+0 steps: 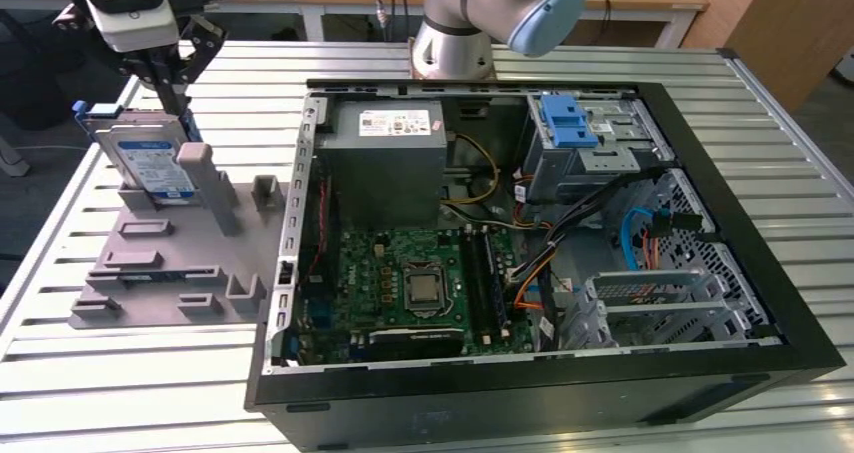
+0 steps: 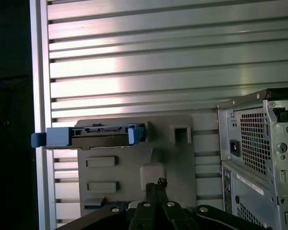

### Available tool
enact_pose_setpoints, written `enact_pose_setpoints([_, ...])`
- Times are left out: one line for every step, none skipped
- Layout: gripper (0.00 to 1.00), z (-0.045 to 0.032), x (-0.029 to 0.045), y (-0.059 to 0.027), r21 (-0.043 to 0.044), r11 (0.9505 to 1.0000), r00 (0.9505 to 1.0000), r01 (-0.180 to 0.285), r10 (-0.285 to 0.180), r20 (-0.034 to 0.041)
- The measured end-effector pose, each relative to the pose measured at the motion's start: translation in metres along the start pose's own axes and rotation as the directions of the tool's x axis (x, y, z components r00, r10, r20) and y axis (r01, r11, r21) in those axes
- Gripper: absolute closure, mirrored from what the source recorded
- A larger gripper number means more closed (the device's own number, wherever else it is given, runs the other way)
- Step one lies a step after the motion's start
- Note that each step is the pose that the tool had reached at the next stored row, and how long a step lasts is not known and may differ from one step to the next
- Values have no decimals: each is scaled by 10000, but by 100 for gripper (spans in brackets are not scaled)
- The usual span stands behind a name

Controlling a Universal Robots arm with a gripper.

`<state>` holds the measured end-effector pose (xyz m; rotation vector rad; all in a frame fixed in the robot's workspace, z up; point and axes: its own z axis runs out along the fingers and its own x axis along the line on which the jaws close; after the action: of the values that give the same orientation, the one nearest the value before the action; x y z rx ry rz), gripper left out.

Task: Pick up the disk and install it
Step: 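Reach for the disk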

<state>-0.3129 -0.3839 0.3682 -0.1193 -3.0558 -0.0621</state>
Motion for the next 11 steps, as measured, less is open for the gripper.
enact_pose_setpoints([89,2,10,-1,0,10000,10000,0,0,0])
enact_pose_setpoints([89,4,20,-1,0,10000,10000,1,-1,0])
enact_pose_setpoints([89,6,28,-2,0,10000,10000,0,0,0])
enact_pose_setpoints([89,8,37,-2,0,10000,10000,0,0,0])
enact_pose_setpoints([89,9,49,-2,1,10000,10000,0,0,0])
enact_pose_setpoints([89,12,63,-3,0,10000,10000,0,0,1])
enact_pose_setpoints([89,13,75,-3,0,10000,10000,1,-1,1])
enact_pose_setpoints([89,15,89,-2,0,10000,10000,1,-1,0])
enact_pose_setpoints([89,17,108,1,0,10000,10000,1,-1,0])
enact_pose_setpoints([89,20,131,6,0,10000,10000,0,0,0])
enact_pose_setpoints([89,23,158,14,0,10000,10000,-1,1,0])
